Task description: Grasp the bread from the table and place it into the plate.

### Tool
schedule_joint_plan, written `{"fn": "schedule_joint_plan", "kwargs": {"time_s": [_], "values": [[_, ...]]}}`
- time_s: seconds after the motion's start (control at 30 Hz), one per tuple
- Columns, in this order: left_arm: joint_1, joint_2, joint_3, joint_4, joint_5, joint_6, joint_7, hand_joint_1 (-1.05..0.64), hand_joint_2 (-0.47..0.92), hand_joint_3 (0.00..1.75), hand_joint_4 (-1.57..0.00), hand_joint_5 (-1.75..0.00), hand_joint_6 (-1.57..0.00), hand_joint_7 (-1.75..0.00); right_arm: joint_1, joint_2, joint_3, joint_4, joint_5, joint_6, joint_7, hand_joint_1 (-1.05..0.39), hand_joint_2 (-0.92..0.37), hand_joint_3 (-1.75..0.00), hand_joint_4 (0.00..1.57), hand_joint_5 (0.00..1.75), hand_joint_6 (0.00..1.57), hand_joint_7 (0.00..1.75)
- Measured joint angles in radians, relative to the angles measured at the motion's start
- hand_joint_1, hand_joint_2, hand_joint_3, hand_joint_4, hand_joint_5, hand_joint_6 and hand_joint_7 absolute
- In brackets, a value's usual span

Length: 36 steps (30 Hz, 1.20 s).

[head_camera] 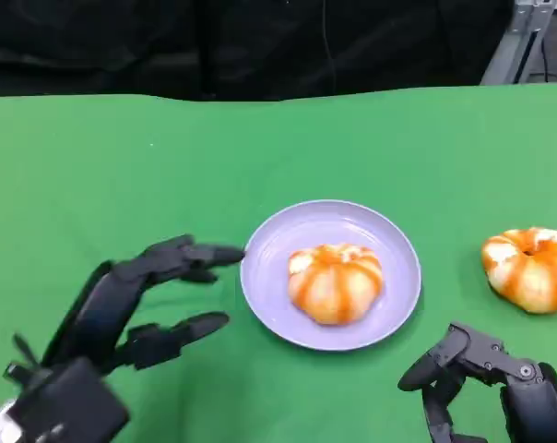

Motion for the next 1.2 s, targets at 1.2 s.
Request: {"fn": "schedule_joint_plan", "kwargs": {"time_s": [1.2], "values": [[0.149, -0.135, 0.052, 0.01, -0.155, -0.032, -0.089, 0.04, 0.37, 1.41, -0.82, -1.74, -0.79, -1.55, 0.015, -0.015, -0.015, -0.001, 0.026, -0.016, 0.015, 0.06, -0.33, -1.32, 0.74, 1.59, 0.8, 1.26]]}}
